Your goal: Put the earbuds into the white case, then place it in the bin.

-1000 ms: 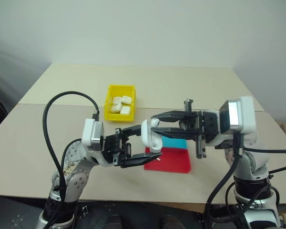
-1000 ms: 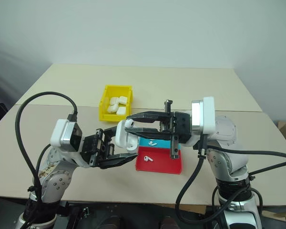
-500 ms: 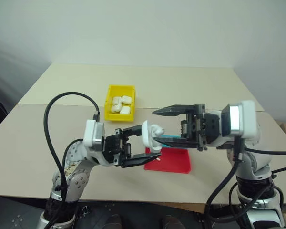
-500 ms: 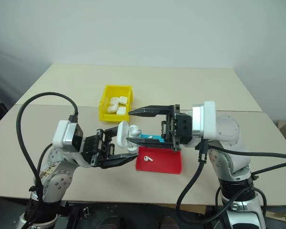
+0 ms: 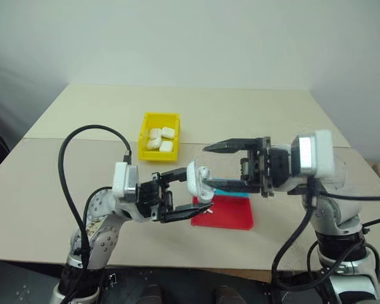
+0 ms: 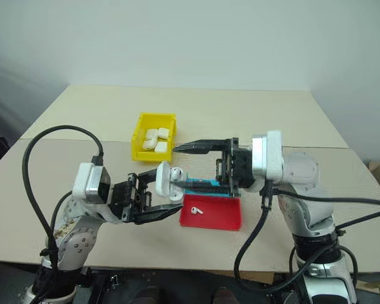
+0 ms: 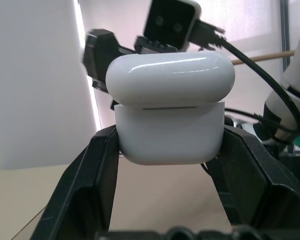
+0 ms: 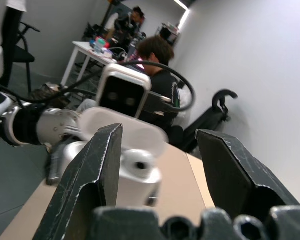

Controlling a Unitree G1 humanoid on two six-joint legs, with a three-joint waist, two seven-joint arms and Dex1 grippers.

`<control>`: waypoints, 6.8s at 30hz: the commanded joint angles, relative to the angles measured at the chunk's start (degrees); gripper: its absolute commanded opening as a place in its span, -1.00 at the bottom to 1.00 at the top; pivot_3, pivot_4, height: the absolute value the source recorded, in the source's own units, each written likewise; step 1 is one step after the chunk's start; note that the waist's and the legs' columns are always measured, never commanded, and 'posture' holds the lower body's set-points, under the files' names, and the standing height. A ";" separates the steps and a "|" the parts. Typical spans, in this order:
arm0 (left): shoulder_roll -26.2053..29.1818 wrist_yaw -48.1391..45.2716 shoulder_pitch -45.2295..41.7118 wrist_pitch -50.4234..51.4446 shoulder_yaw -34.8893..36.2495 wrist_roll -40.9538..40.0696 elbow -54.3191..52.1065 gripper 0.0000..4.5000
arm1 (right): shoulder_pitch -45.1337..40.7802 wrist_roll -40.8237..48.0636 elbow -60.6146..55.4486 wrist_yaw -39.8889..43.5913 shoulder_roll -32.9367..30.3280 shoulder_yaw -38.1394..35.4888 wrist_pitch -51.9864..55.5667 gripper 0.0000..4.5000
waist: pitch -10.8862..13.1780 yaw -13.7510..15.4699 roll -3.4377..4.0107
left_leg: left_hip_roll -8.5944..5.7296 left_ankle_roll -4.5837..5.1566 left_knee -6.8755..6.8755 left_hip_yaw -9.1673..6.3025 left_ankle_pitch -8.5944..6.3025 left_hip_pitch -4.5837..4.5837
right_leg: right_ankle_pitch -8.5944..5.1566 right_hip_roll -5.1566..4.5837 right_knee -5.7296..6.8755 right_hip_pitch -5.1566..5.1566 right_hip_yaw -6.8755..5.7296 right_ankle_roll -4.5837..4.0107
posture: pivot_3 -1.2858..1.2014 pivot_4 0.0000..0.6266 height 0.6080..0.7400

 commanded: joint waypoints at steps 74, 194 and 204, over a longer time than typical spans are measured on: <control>6.69 -0.38 21.08 -24.83 2.85 12.10 3.82 0.22 | -34.87 -61.21 59.31 8.53 8.51 39.22 0.27 -0.01 | 0.03 -0.08 0.08 | 0.06 0.02 -0.04 0.22 -0.02 -0.13 | 0.01 -0.02 0.10 -0.32 0.04 -0.07 | 0.03 -0.52 1.00; -3.24 7.41 -6.20 -2.46 -3.71 3.34 1.59 0.22 | 14.37 74.64 -22.53 -63.70 -26.63 -8.47 29.90 -0.74 | 0.00 -0.76 0.02 | -0.04 0.19 0.05 -0.05 -0.09 -0.18 | 0.01 -0.01 -0.09 -0.04 0.04 0.03 | 0.03 -0.52 1.00; -3.42 7.79 -6.44 -2.23 -3.70 3.64 1.50 0.22 | 13.45 72.04 -24.76 -66.36 -28.35 -8.95 29.94 -0.29 | 0.00 -0.40 0.02 | -0.04 0.19 0.06 -0.05 -0.09 -0.18 | 0.01 -0.01 -0.09 -0.04 0.04 0.03 | 0.03 -0.52 1.00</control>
